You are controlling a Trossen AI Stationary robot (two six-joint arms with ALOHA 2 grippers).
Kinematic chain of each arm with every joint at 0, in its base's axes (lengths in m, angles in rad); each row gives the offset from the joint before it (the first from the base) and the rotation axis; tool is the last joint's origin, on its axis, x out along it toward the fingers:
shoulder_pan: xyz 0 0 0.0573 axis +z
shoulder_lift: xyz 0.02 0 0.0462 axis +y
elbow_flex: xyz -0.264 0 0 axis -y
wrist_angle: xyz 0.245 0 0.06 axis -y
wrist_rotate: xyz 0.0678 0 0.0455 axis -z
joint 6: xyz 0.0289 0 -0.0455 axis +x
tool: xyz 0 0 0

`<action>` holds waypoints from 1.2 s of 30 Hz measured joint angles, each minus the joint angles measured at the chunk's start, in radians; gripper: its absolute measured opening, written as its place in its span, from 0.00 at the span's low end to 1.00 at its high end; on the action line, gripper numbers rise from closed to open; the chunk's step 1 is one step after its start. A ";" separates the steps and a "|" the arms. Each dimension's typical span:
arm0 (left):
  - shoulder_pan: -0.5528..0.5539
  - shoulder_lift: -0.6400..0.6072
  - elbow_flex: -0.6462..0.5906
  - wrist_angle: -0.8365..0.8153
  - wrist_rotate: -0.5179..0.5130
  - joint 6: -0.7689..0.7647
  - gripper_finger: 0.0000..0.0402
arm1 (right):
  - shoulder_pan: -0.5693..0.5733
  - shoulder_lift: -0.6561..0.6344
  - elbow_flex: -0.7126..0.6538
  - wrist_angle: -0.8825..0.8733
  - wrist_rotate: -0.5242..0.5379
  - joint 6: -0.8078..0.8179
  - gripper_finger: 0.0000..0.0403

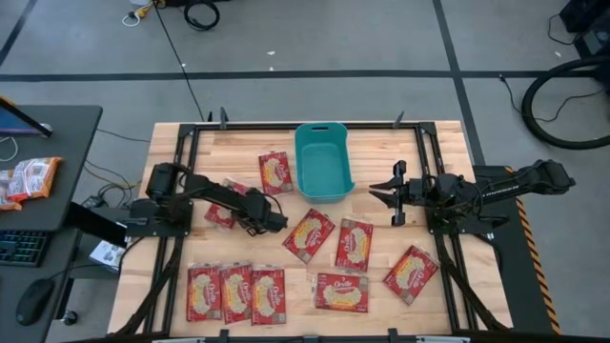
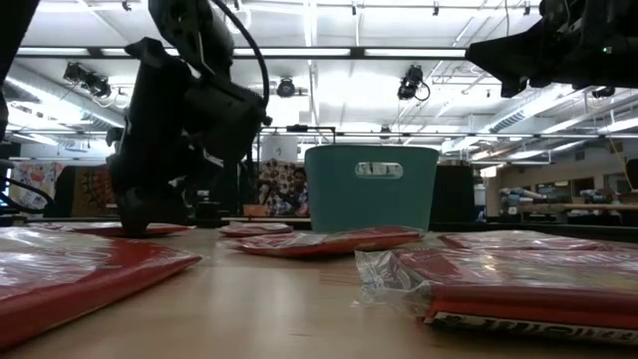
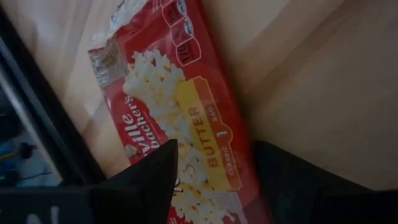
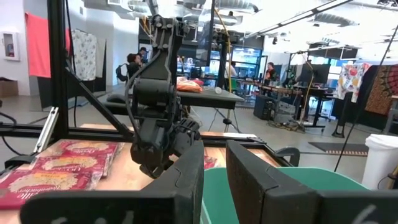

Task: Sort popcorn bags into baskets
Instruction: Put the red popcorn bag into the green bin

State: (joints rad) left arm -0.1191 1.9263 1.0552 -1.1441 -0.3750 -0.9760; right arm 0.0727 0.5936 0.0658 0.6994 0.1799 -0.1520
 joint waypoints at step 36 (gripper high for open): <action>-0.003 0.024 0.256 -0.366 -0.190 0.154 0.00 | 0.000 0.010 0.000 0.021 -0.021 -0.016 0.18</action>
State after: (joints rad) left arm -0.1219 1.9507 1.3113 -1.5106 -0.5653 -0.8222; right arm 0.0731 0.6033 0.0658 0.7208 0.1593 -0.1678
